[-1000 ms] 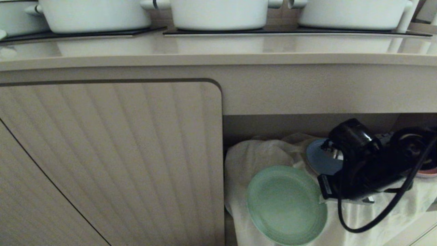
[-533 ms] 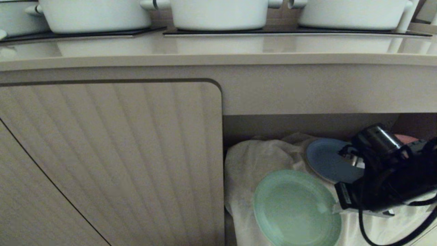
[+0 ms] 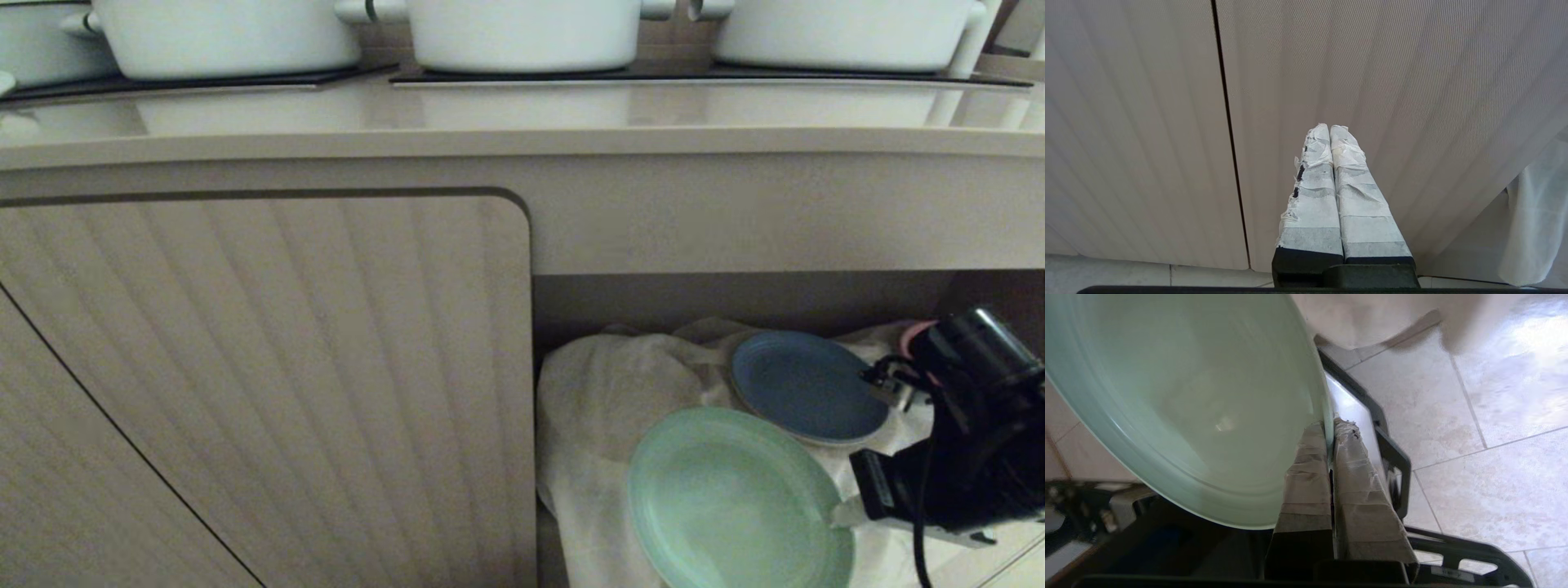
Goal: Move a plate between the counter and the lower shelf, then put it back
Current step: Put the plate
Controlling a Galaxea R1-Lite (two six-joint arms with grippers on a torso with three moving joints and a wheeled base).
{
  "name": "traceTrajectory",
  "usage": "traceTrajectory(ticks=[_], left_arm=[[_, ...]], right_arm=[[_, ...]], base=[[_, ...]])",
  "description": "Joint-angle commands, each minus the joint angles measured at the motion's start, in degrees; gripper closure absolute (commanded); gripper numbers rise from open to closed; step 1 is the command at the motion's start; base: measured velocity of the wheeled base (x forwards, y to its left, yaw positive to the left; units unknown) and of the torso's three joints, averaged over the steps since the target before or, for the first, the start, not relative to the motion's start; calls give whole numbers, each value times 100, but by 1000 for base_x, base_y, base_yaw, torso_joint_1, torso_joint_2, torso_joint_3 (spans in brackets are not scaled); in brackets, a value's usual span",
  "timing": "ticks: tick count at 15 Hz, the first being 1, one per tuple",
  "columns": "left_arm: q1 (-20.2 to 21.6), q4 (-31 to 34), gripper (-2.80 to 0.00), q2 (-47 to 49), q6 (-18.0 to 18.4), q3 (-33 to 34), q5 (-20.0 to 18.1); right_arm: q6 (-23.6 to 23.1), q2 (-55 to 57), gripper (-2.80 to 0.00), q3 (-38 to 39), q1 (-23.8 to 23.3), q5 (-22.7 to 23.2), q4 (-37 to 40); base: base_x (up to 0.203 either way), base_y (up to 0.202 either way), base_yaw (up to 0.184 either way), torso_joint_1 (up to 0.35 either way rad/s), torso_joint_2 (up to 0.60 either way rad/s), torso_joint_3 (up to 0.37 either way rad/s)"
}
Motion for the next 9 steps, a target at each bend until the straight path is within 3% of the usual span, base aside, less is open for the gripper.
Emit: traceTrajectory(ticks=[1,4,9], left_arm=[[0,0,0,-2,-5,-2,0],[0,0,0,-2,-5,5,13],[0,0,0,-2,-5,-1,1]], right_arm=[[2,-300,0,148,-4,81,20],[-236,-631,0,340,-4,170,86],[-219,-1113,0,703,-4,183,156]], base=[[0,0,0,0,0,0],[0,0,0,0,0,0],[0,0,0,0,0,0]])
